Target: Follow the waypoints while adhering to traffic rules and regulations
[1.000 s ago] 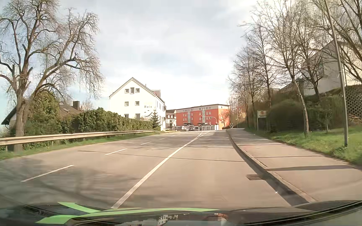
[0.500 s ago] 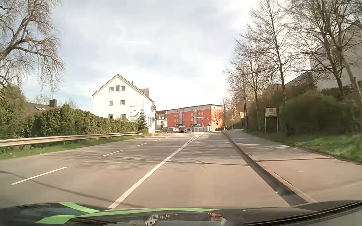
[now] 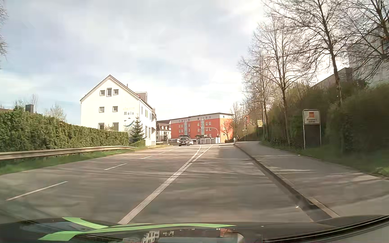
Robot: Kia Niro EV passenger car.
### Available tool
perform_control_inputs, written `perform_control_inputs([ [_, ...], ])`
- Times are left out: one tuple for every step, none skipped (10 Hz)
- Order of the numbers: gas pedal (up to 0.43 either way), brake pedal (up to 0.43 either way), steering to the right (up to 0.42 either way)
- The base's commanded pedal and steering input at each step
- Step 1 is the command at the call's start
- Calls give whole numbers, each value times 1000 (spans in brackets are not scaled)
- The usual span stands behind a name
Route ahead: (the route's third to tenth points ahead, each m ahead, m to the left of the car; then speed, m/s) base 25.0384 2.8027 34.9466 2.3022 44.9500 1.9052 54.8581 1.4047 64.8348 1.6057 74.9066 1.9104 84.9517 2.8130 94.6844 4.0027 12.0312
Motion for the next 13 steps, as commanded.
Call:
perform_control_inputs([
  [110, 0, 20],
  [110, 0, 18],
  [110, 0, 16],
  [110, 0, 14],
  [79, 0, 11],
  [67, 0, 11],
  [47, 0, 11],
  [39, 0, 10],
  [39, 0, 9],
  [39, 0, 8],
  [47, 0, 7],
  [59, 0, 6],
  [59, 0, 3],
])
